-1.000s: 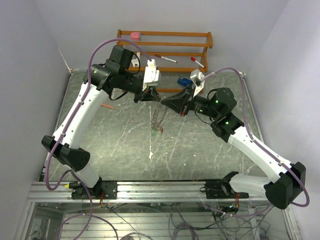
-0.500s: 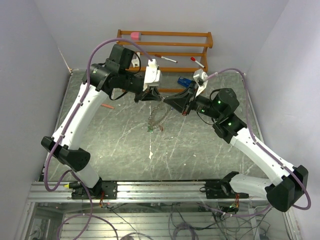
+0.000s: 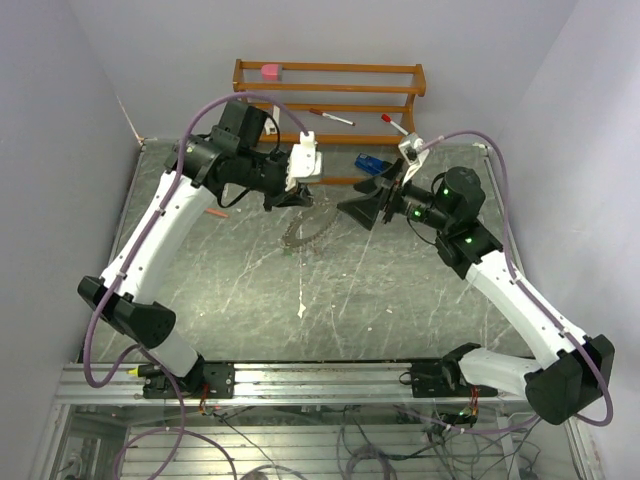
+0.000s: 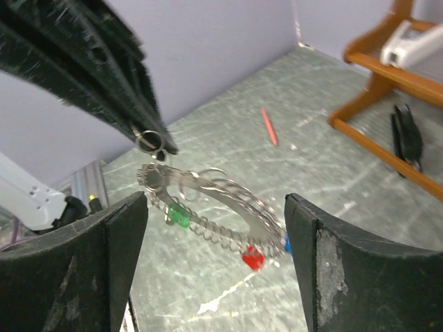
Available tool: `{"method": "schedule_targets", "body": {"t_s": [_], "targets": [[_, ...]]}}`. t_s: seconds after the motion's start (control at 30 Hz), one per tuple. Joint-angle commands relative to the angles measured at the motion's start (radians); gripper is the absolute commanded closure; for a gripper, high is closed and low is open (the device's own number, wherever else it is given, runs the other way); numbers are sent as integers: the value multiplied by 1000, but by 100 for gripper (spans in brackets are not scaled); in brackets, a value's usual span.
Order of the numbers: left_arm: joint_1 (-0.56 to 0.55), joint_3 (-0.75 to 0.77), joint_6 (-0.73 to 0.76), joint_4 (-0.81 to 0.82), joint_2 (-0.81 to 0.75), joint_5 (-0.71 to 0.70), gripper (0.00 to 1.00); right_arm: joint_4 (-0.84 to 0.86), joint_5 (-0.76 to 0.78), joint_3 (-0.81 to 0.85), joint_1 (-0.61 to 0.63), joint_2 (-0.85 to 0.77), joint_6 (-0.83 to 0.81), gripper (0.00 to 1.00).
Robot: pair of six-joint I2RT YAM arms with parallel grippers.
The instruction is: Put the keys on the keyring
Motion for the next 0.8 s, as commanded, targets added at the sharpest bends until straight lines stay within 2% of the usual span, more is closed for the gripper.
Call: {"method": "schedule_targets", "body": {"t_s": [0.0, 0.23, 0.43, 0.53, 0.6, 0.77], "targets": [[11, -113, 7, 79, -58, -177, 93, -137, 11, 31, -70, -16, -30, 19], [20, -300, 50, 204, -87, -423, 93, -233, 84, -8, -98, 38, -54, 15], [20, -401, -24, 342, -43, -484, 93, -244, 111, -50, -101, 86, -38, 12], [22, -432, -59, 423, -17, -607, 93, -297, 155, -38, -104, 102, -55, 11], [48, -438, -52, 470, -8, -644, 93, -317, 167, -35, -107, 101, -67, 10], [173, -419, -19, 522, 12, -637, 93, -329, 188, -48, -115, 104, -71, 10]]}}
